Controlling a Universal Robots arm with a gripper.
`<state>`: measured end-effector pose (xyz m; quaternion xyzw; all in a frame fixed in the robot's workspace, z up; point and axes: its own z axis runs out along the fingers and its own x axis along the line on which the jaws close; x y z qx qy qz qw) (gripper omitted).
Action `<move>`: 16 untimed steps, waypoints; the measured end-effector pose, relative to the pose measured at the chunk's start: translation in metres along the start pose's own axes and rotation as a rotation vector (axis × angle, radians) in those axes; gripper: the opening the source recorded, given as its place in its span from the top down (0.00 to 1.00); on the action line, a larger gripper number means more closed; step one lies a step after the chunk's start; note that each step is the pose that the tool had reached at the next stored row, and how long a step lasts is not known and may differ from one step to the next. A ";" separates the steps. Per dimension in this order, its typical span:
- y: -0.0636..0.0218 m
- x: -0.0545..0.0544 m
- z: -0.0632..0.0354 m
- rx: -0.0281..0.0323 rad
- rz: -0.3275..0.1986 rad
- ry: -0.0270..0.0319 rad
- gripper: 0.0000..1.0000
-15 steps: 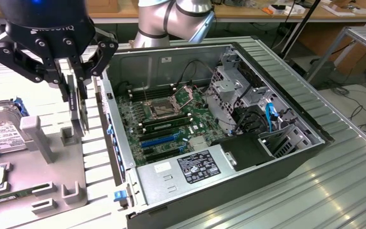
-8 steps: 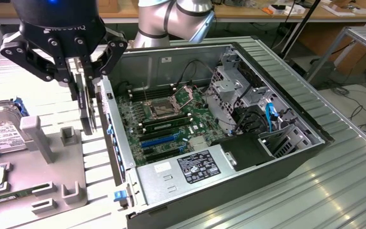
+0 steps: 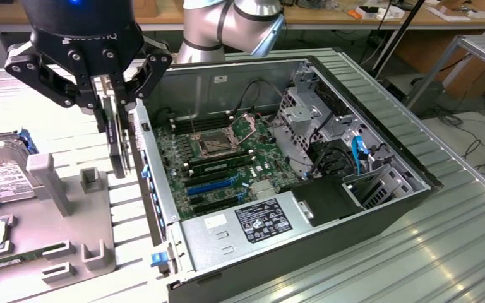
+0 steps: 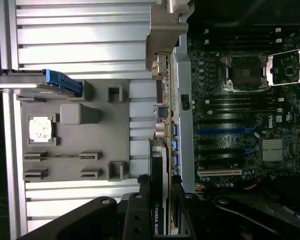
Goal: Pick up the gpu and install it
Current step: 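Pick up the gpu and move the gpu toward the slot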
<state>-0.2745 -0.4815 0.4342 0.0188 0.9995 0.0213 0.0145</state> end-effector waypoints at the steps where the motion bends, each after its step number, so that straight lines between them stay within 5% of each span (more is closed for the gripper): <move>1: 0.0000 0.000 0.0000 0.0000 0.000 0.0000 0.73; 16: 0.0006 -0.017 0.0005 0.0000 0.000 0.0000 0.73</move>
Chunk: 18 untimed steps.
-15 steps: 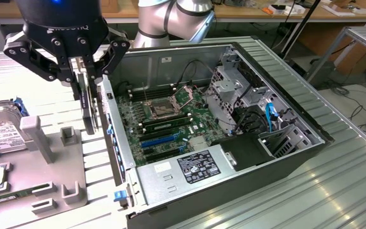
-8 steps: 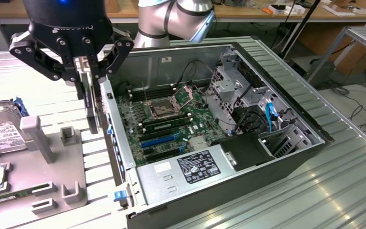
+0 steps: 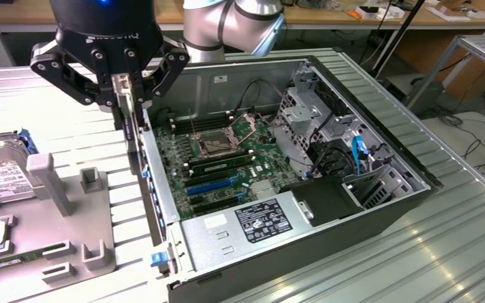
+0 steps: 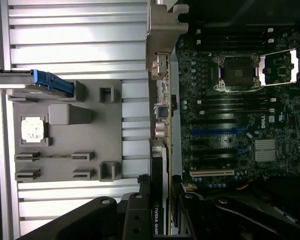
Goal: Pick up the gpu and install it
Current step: 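Pick up the gpu and move the gpu toward the slot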
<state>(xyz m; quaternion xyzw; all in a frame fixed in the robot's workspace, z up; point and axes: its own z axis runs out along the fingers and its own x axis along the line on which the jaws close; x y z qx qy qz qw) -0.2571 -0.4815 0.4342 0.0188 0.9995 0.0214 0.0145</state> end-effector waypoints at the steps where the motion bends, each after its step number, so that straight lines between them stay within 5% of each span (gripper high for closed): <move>1: 0.0000 -0.001 0.0001 0.0000 0.000 0.0000 0.73; 18: 0.0010 -0.028 0.0009 0.0000 0.000 0.0000 0.73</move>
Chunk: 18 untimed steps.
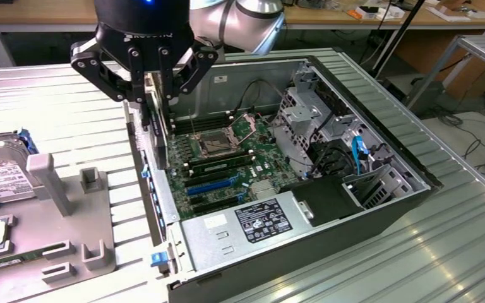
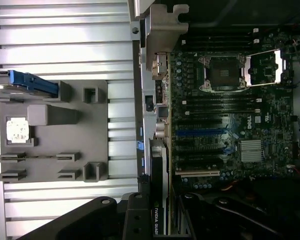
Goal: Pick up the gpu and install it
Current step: 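Pick up the gpu and move the gpu toward the slot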
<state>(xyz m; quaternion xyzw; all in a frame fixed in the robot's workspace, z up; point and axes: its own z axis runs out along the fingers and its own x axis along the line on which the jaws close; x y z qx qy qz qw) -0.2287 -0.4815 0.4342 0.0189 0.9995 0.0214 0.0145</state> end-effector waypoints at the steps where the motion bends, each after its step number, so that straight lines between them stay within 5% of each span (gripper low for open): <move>1: 0.0001 -0.001 0.0000 0.0000 0.000 0.0000 0.73; 18: 0.0008 -0.023 0.0007 0.0000 0.000 0.0000 0.73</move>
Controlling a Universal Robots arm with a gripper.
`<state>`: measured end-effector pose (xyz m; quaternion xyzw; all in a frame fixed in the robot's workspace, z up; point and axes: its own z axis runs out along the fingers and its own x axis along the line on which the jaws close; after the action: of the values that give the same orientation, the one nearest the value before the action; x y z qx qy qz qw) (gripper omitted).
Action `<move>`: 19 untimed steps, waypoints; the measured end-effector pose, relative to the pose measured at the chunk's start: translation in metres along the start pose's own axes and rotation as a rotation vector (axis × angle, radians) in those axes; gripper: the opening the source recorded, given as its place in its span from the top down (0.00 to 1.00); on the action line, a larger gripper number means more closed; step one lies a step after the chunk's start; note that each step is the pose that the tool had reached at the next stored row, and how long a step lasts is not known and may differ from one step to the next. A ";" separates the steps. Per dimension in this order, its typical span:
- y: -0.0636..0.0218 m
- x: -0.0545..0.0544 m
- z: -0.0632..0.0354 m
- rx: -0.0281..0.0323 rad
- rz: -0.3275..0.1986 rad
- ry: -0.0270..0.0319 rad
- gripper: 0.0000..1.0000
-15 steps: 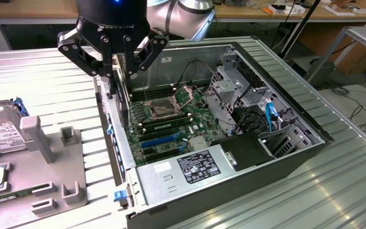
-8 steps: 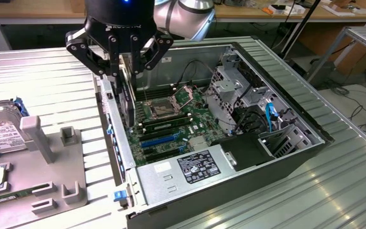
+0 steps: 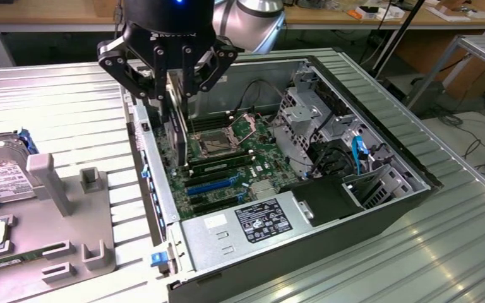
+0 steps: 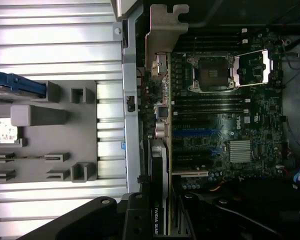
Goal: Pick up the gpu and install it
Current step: 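Pick up the gpu and move the gpu toward the slot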
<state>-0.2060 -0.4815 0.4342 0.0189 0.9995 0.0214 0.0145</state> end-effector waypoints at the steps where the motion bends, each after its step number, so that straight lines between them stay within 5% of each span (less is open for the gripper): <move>1: 0.0001 -0.001 0.0000 0.0001 0.000 0.0000 0.73; 11: 0.0006 -0.017 0.0005 0.0000 0.000 0.0000 0.73; 19: 0.0016 -0.043 0.0013 0.0001 0.000 0.0000 0.73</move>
<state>-0.1631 -0.4815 0.4342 0.0188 0.9995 0.0214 0.0145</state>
